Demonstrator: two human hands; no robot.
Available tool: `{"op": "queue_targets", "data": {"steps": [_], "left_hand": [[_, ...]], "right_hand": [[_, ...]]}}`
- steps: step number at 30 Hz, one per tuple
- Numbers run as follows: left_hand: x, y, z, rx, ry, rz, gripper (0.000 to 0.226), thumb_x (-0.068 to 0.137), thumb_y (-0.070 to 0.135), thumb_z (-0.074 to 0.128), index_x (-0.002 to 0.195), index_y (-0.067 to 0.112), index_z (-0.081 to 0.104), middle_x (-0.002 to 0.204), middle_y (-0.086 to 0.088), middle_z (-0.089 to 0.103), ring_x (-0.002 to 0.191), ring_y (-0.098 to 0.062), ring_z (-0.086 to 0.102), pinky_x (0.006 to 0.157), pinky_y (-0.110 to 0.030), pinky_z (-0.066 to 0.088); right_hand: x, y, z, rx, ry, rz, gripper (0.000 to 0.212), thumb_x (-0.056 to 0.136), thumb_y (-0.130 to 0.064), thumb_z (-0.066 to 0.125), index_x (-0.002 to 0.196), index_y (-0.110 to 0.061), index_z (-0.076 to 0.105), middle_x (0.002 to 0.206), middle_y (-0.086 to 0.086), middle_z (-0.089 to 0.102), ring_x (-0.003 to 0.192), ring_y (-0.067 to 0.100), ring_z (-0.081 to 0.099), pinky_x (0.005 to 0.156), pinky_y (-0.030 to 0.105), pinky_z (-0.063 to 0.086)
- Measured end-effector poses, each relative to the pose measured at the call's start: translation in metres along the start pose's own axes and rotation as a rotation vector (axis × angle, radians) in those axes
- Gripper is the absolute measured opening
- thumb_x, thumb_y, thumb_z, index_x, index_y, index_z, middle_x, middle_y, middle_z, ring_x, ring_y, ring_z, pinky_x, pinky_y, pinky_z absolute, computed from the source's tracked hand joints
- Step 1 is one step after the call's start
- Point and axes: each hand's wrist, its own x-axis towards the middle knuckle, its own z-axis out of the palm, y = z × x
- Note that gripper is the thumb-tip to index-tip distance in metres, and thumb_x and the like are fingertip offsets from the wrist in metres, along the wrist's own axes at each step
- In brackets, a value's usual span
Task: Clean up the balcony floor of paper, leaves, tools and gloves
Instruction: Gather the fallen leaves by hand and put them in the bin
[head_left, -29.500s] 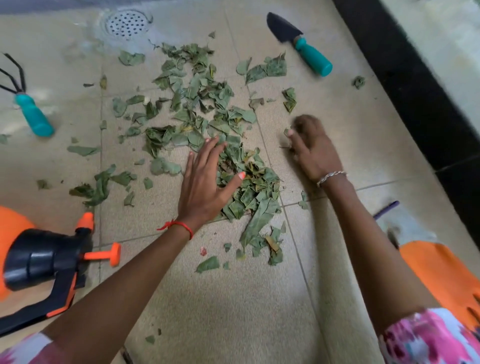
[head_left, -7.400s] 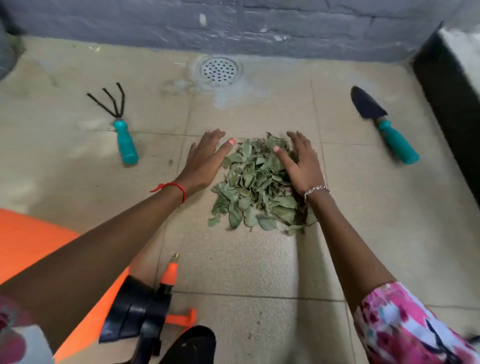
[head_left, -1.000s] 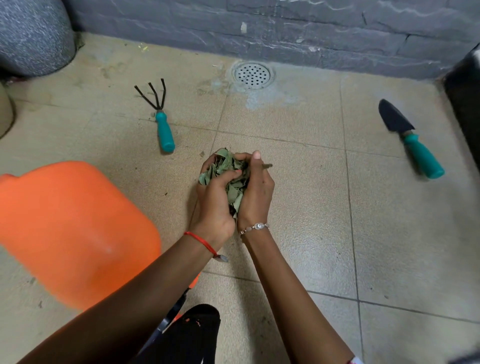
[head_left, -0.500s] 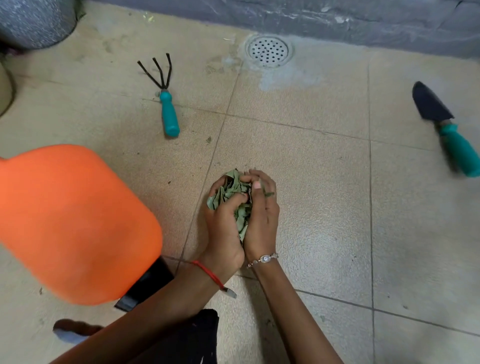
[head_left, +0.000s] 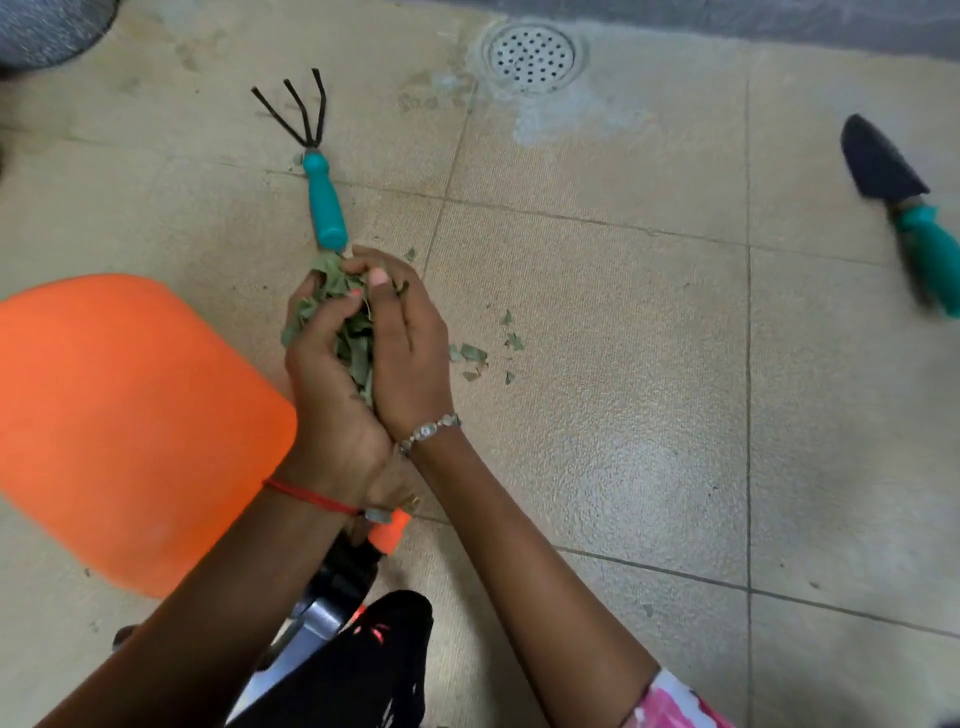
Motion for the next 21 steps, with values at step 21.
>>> {"op": "queue_targets", "data": {"steps": [21], "left_hand": [[0.012, -0.011, 0.023, -0.082, -0.051, -0.311, 0.028, 0.096, 0.012, 0.037, 0.096, 0.015, 0.065, 0.090, 0.005, 0.069, 0.095, -0.009, 0.063, 0.094, -0.026, 0.048]], "right_hand": [[0.032, -0.003, -0.027, -0.720, -0.273, -0.158, 0.063, 0.087, -0.028, 0.017, 0.146, -0.007, 0.020, 0.154, 0.007, 0.019, 0.144, 0.016, 0.008, 0.116, 0.032, -0.005]]}}
